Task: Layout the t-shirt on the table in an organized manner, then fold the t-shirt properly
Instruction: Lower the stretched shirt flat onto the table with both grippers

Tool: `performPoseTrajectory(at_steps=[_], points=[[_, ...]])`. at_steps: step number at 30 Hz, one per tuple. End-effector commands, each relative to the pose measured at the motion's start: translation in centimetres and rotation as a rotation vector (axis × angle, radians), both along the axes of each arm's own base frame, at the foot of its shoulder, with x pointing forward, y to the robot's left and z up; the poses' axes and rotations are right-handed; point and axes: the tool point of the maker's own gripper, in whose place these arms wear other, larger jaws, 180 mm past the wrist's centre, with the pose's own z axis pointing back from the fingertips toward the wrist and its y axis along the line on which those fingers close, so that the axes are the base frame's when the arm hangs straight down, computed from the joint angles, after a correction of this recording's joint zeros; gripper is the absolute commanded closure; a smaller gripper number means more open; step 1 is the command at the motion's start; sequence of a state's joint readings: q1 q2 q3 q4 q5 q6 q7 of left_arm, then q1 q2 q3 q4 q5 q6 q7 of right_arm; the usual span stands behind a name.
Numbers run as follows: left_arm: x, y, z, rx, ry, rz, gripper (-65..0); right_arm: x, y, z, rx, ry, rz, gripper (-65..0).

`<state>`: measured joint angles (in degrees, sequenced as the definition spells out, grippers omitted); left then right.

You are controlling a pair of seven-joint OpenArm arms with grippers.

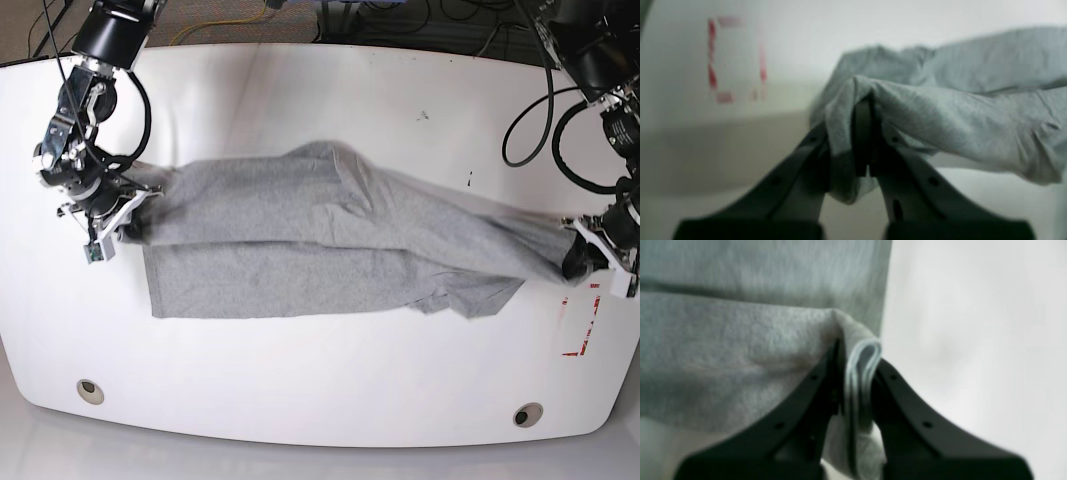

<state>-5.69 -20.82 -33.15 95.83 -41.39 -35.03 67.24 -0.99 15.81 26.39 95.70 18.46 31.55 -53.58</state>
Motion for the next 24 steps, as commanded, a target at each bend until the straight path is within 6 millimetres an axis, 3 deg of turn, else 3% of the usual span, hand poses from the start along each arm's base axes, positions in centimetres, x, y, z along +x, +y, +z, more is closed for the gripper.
performPoseTrajectory(at_steps=[1,6,14,16,19,24], points=[[-0.8,0.8,0.4,0.008,-0.022,0.012,-1.3,-0.2,-0.6,0.7,-0.013,-0.032,-0.007,-0.2],[-3.3,1.2,-2.1,0.01,0.059,0.025,-1.4,-2.3,-0.1,-1.3,-0.002,0.026,-0.008,-0.2],[-5.5,2.1,-3.9,0.015,0.123,0.051,-2.4,-4.2,-0.1,-2.6,-0.003,0.077,-0.009,-1.7],[-5.9,2.1,-4.3,0.015,0.137,0.051,-5.1,-4.5,-0.2,-2.9,-0.004,0.086,-0.012,-6.0],[-6.5,2.0,-4.8,0.015,0.156,0.049,-12.9,-5.1,-0.2,-3.2,-0.004,0.099,-0.014,-17.4],[-7.3,2.0,-5.4,0.016,0.18,0.048,-31.5,-5.4,-0.1,-3.4,-0.002,0.106,-0.015,-38.4]])
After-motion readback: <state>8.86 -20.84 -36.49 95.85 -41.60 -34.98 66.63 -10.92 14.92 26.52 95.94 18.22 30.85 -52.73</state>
